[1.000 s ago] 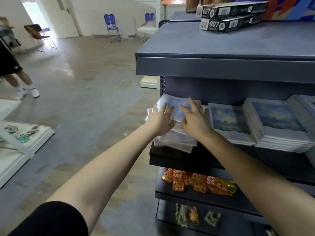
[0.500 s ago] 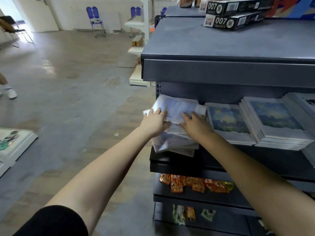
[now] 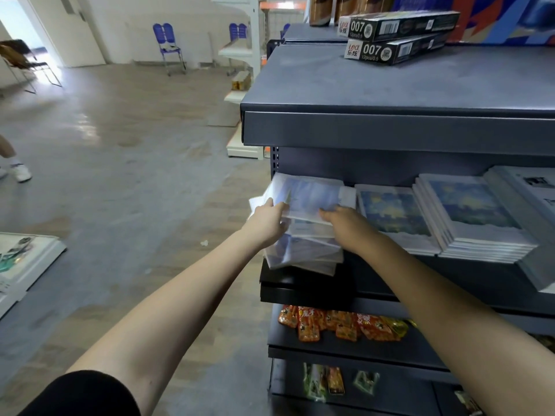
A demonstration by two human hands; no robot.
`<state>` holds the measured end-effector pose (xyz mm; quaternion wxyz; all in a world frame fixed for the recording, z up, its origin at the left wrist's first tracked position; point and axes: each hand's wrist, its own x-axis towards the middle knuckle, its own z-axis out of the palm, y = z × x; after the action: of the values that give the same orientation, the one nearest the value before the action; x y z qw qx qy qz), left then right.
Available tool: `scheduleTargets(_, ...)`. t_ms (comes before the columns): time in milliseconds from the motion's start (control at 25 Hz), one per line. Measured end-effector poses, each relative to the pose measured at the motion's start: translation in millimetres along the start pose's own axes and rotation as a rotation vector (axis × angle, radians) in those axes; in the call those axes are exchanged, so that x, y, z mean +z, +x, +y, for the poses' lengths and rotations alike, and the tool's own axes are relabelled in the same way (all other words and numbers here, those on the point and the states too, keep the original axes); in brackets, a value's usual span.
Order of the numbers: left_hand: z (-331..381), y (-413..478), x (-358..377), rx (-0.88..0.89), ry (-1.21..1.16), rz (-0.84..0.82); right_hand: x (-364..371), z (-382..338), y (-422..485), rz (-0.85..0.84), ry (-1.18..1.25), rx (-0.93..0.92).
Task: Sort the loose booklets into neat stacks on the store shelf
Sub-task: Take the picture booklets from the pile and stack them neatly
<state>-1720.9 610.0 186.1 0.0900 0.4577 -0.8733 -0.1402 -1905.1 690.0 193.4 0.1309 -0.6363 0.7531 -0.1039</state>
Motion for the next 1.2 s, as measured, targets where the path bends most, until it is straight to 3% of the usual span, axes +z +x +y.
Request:
scheduleTargets(80,4.3,-9.3,1.0,-0.037,-0.002,0.019,-2.2,5.4,0.8,0.043,0.198,0.045)
scheduleTargets(160,5.1,-17.8,-1.4,-0.08,0.014,0.067,-1.4,12.7,2.9,0.024,0.242,0.038)
scheduleTargets(320,7.3,-44.8,-1.5,-0.067,0.133,0.128,-0.9,24.7,0.7,-0.009,0.14,-0.067)
scheduleTargets(440,11.6,-56.0,-6.8,-0.045,0.392,0.081,0.7,16.7,-11.8,-0.013,-0.051,-0.191)
scheduleTargets(640,52.0,-83.9,-20.1,0.262,0.697,0.155,12.7,-11.8,-48.9,0.174,-0.217,-0.324)
scheduleTargets(800,84.6,-102.1,4.5,0.543,0.563,0.334,21.3,-11.5,-62.6,0.269,-0.054,-0.465)
scheduleTargets(880,82.2,-101.4,4.0,0.495,0.477,0.37,23.5,7.2,-63.4,0.288,0.014,-0.56)
scheduleTargets(1080,71.4,-92.0,6.9,0.273,0.477,0.131,-1.0,64.4,-57.3,0.081,0.207,-0.658)
scheduleTargets(1200,84.5,-87.6,17.2,0.193,0.432,0.009,-7.0,89.0,-59.9,0.04,0.164,-0.572)
